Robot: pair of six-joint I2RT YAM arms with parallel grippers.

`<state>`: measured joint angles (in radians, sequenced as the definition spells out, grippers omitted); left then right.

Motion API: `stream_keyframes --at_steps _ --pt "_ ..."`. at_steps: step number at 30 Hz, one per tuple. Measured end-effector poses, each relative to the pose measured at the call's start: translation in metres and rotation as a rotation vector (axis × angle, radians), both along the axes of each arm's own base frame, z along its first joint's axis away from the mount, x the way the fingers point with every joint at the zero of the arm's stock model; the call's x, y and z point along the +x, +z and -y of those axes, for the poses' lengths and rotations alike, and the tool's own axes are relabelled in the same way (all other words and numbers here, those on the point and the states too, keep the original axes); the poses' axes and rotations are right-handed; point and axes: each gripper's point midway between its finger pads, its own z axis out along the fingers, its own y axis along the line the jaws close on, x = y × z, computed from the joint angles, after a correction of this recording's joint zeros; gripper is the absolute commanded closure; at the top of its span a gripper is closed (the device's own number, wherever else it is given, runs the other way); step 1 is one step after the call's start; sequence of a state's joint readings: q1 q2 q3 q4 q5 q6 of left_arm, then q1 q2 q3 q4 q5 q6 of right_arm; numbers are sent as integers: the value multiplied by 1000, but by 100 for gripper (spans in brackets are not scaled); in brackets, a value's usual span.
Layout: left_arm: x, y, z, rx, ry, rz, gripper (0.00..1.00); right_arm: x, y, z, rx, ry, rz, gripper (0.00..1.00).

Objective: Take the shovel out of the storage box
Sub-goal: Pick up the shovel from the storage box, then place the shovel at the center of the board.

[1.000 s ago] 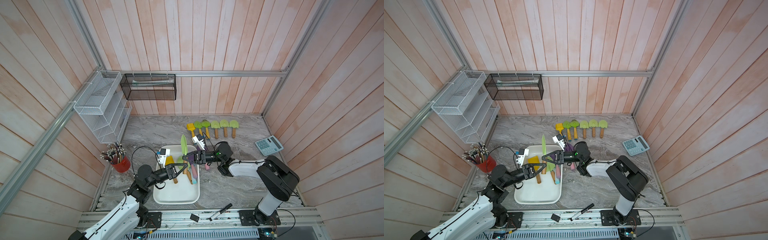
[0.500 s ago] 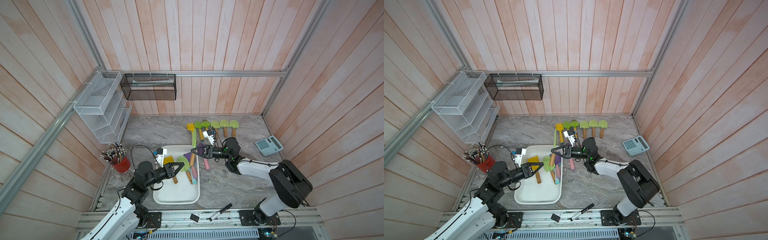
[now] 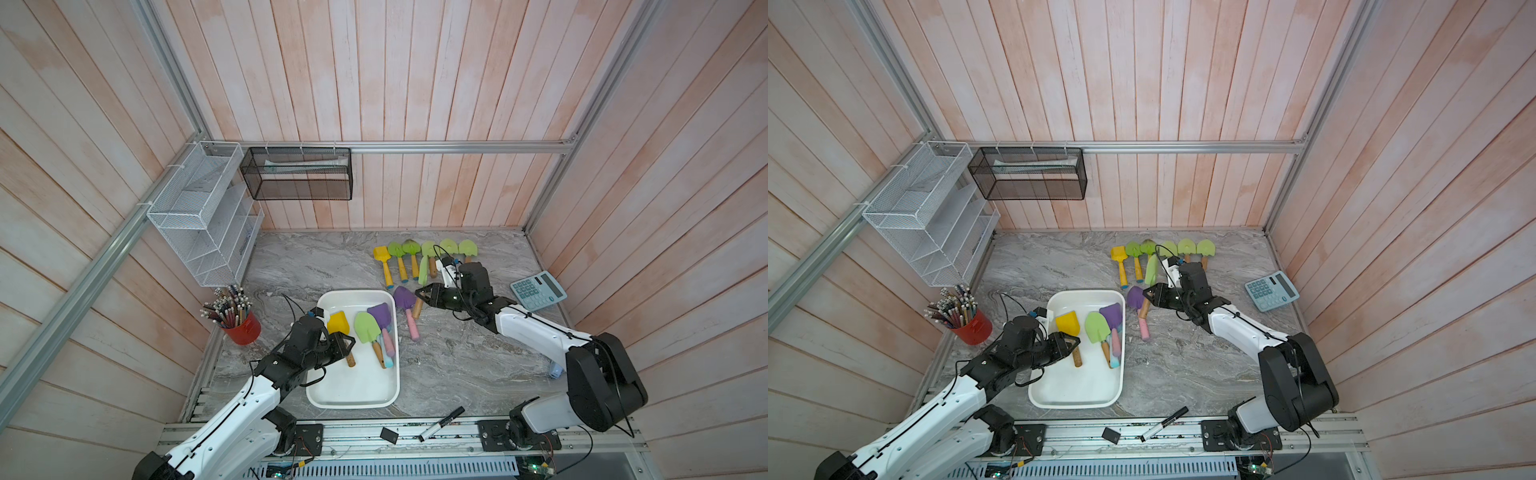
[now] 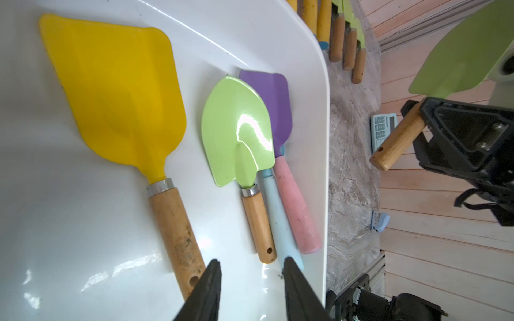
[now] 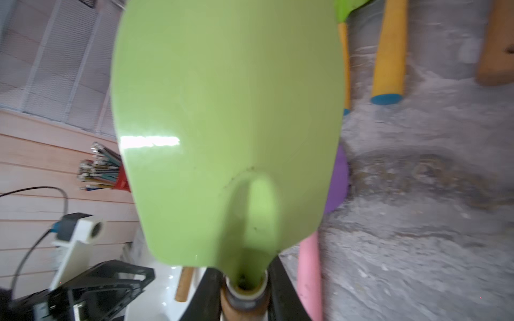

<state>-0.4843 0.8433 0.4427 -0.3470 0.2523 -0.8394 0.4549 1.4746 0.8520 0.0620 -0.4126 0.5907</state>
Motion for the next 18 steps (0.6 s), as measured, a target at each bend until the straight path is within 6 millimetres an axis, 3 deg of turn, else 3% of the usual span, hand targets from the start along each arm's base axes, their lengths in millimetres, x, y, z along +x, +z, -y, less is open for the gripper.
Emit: stream_keyframes --at_steps 8,18 --pt "-1 -18 -9 76 20 -44 60 1 -63 38 -285 -82 -78 78" --pt "-2 -25 -9 105 16 -56 59 0 -94 50 -386 -91 -119 78"
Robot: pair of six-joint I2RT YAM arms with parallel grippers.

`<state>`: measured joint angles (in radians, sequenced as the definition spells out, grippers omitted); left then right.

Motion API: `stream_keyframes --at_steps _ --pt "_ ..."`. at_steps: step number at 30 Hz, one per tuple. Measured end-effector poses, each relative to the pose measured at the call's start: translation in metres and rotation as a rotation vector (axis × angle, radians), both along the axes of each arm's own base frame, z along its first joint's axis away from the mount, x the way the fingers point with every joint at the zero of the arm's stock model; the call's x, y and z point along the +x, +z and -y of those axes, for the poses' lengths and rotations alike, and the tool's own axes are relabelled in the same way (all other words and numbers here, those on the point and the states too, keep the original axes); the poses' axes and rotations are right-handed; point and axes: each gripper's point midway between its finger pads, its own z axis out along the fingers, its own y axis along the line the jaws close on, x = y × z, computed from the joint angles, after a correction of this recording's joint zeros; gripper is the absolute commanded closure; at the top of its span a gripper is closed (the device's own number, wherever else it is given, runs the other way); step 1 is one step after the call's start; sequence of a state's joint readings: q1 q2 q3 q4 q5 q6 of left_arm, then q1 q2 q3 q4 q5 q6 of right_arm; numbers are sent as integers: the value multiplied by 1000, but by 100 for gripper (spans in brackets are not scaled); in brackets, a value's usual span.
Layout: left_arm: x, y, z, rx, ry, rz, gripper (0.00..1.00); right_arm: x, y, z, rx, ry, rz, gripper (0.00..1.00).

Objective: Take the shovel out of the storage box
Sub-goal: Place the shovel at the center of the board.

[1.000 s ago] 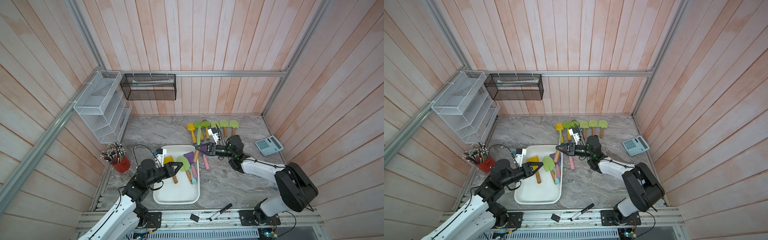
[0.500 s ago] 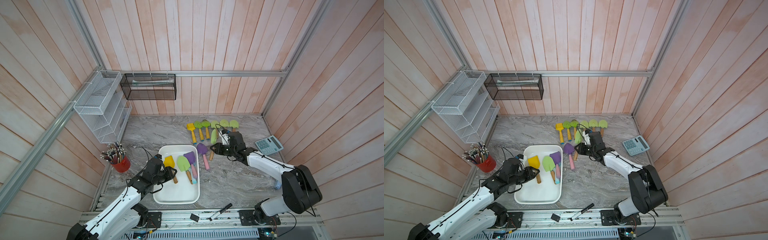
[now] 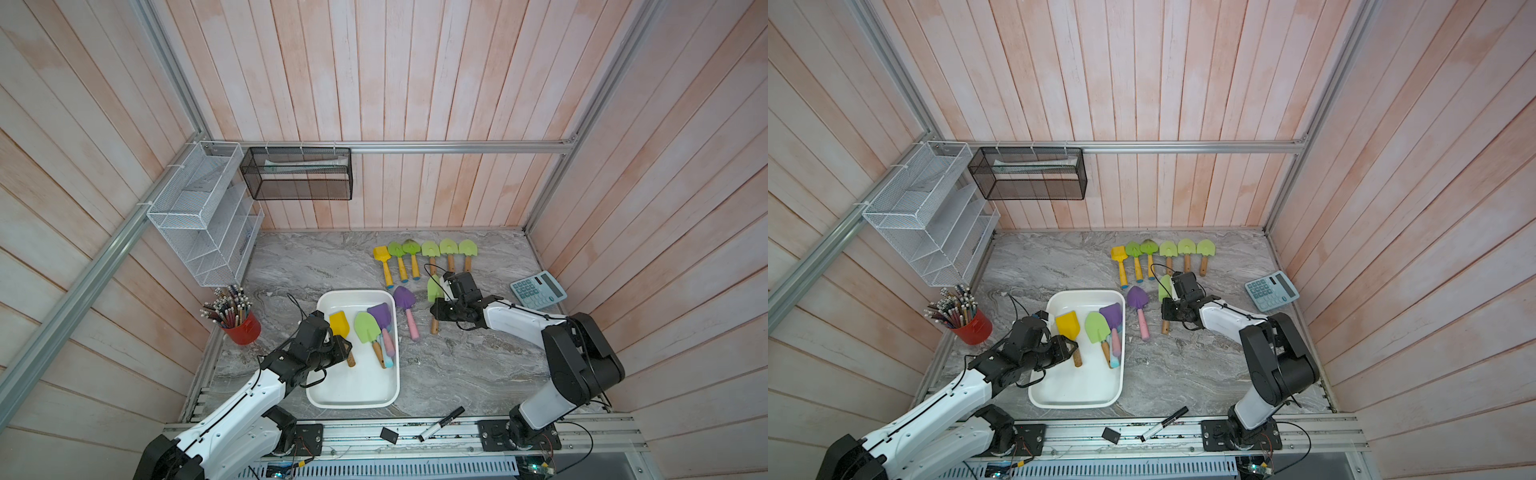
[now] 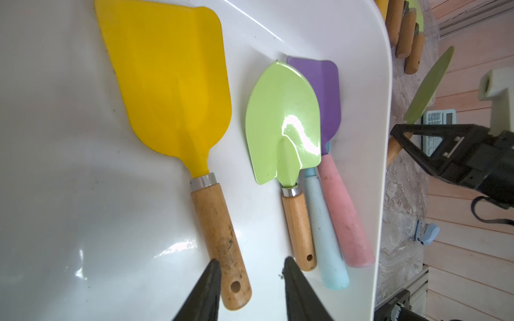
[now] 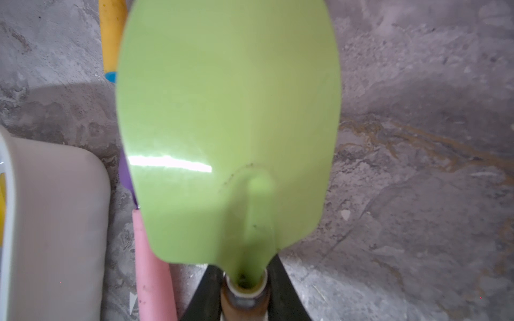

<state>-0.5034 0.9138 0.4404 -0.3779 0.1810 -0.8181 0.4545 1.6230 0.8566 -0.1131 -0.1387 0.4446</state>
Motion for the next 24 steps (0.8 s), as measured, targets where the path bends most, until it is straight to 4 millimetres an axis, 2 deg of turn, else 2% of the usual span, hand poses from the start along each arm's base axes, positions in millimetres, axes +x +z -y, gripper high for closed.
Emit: stream_keyframes --at_steps 6,14,24 --pt "-3 -8 3 20 -16 -25 59 1 -5 0 -5 3 -5 77" --pt "-4 -8 7 25 -28 -16 59 1 -21 -1 -19 3 -33 77" --pt "-3 -11 6 39 -24 -17 59 10 -22 -7 -6 6 -9 74"
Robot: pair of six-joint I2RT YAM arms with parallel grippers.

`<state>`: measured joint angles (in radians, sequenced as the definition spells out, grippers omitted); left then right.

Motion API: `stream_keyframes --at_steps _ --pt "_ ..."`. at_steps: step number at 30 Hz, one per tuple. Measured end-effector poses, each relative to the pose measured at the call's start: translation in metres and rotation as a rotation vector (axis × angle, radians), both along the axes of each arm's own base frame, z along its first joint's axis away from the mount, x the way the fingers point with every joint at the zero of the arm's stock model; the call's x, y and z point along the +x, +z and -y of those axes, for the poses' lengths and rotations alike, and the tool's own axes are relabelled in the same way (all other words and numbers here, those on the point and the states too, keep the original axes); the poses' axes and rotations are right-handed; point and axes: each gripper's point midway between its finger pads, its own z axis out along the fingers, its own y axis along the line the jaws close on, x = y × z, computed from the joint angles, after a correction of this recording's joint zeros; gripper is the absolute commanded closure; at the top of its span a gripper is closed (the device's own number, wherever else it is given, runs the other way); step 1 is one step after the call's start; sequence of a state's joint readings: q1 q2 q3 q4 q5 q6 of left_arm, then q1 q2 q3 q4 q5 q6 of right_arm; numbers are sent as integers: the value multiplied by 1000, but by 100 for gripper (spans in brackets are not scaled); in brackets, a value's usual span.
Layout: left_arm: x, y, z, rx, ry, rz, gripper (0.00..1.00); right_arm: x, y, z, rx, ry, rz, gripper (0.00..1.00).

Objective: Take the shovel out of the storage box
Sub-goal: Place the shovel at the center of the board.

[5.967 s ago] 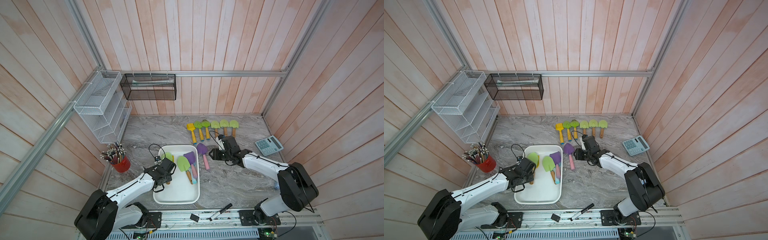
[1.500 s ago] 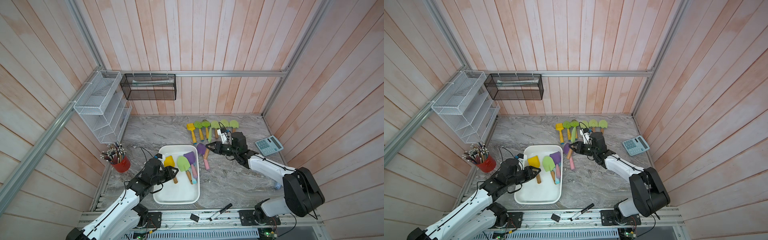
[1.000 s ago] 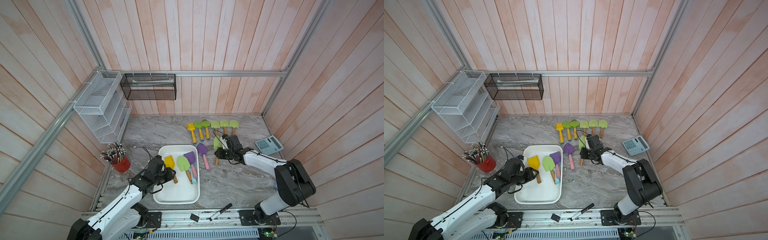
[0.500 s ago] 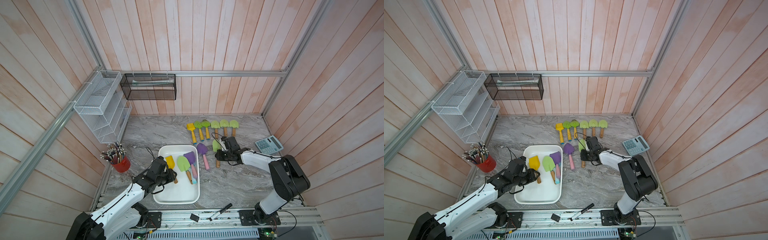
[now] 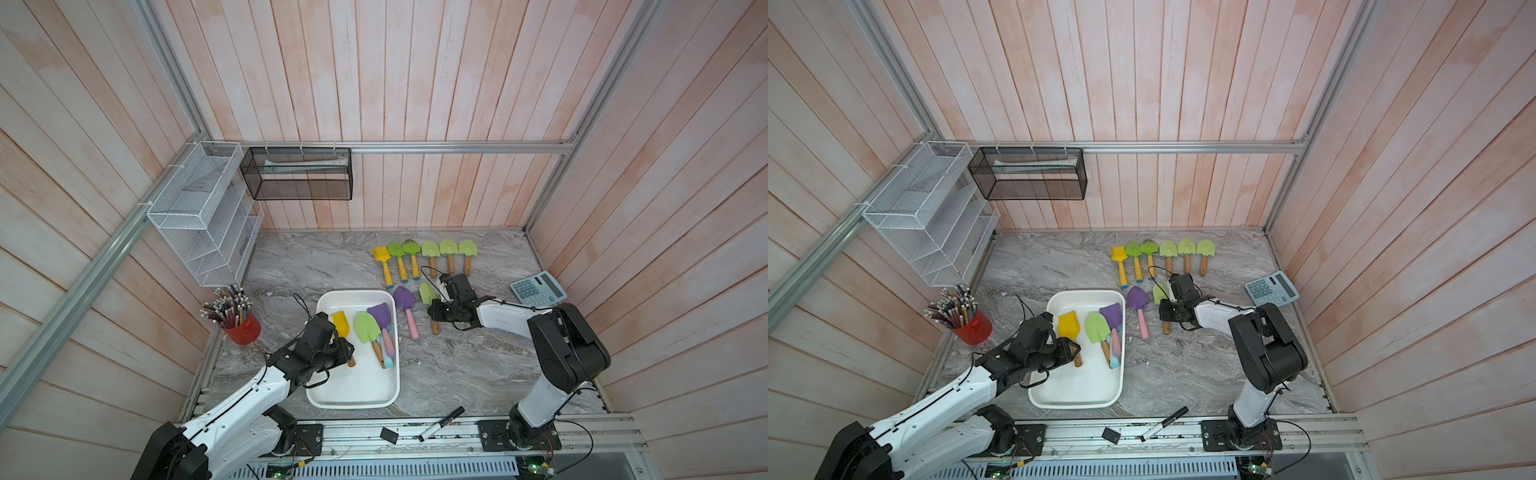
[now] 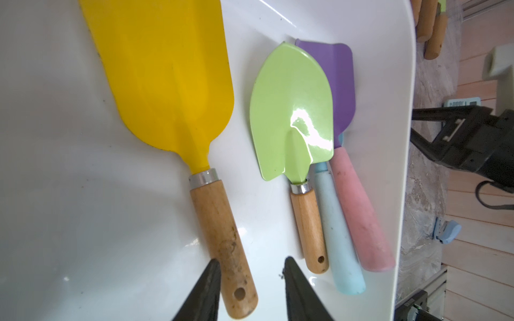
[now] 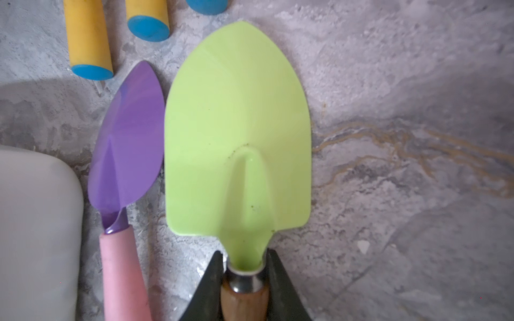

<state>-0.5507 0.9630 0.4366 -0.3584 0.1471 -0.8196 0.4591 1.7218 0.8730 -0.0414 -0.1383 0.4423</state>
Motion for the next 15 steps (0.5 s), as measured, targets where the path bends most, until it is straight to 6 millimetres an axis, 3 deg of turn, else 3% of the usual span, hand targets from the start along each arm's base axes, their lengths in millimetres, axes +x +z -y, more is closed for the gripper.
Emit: stream_keyframes --at_steps 5,15 --pt "-2 -4 -1 8 -1 -9 59 0 -4 -4 -8 7 -2 67" --pt "-1 -8 -3 26 5 -20 59 -5 -2 -11 -8 25 -1 65"
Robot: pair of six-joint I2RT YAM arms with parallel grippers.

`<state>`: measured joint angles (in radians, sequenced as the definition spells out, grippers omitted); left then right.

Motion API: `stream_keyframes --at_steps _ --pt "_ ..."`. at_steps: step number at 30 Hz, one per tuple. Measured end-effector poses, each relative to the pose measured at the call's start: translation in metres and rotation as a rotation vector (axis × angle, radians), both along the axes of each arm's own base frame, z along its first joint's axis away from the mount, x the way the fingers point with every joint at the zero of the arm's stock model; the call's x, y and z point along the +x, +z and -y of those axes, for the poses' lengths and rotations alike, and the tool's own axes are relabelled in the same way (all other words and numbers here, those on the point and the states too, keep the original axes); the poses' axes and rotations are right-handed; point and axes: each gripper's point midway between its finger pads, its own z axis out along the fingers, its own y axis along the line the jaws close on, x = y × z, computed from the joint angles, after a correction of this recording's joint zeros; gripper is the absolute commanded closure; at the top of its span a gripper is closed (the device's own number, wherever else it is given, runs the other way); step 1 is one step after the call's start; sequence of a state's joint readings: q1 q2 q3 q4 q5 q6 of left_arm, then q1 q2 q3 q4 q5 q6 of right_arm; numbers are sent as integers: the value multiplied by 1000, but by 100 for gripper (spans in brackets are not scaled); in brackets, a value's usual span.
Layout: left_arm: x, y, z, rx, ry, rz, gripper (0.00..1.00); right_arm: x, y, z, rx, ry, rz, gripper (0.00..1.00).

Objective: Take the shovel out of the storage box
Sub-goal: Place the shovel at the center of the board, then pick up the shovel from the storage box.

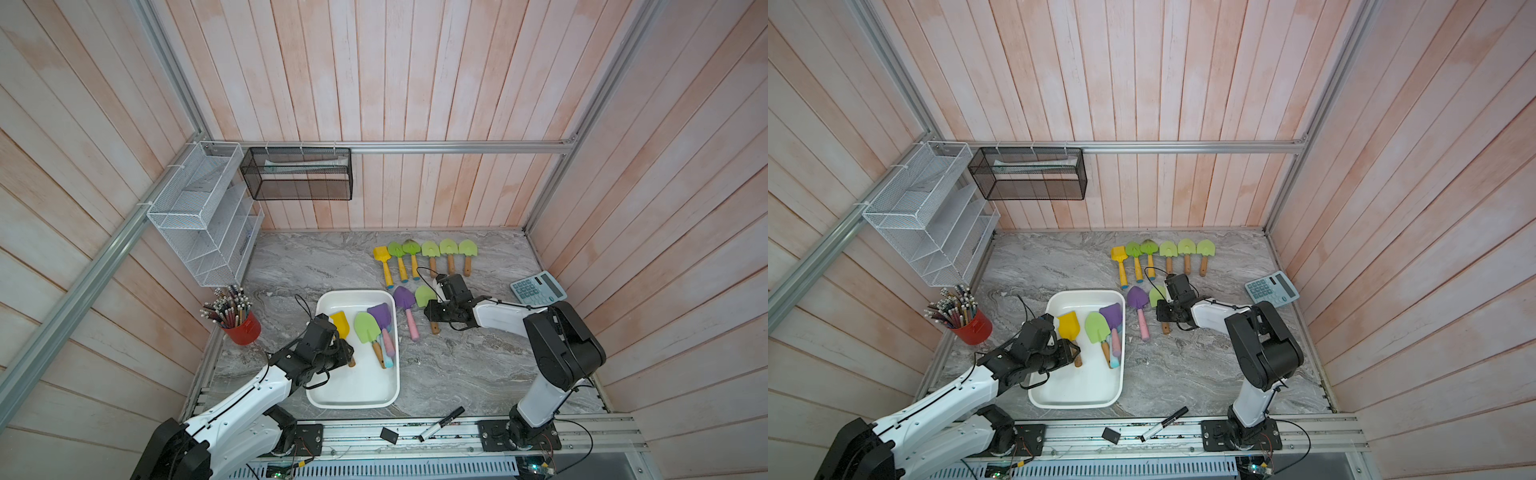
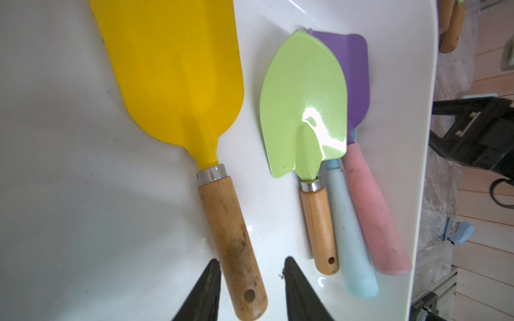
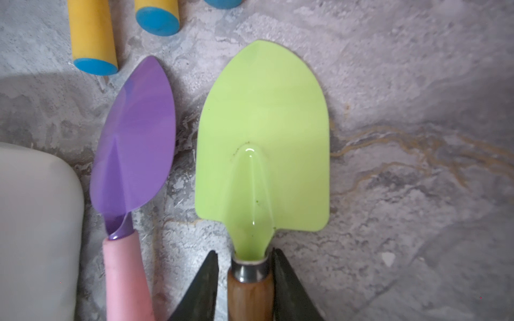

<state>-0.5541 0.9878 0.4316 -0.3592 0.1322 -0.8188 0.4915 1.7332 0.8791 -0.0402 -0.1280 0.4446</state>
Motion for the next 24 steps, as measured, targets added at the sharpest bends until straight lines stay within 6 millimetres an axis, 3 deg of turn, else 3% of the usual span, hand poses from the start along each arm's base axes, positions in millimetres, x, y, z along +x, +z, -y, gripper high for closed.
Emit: stream_keyframes --at_steps 7,18,24 --pt "-3 -8 1 25 -9 -23 59 -8 8 -4 7 12 -8 60" --pt "-3 -20 1 108 -16 -57 59 -4 71 0 55 -6 129 53" --pt "-4 -26 4 224 -44 -72 59 -5 82 0 69 -6 154 52"
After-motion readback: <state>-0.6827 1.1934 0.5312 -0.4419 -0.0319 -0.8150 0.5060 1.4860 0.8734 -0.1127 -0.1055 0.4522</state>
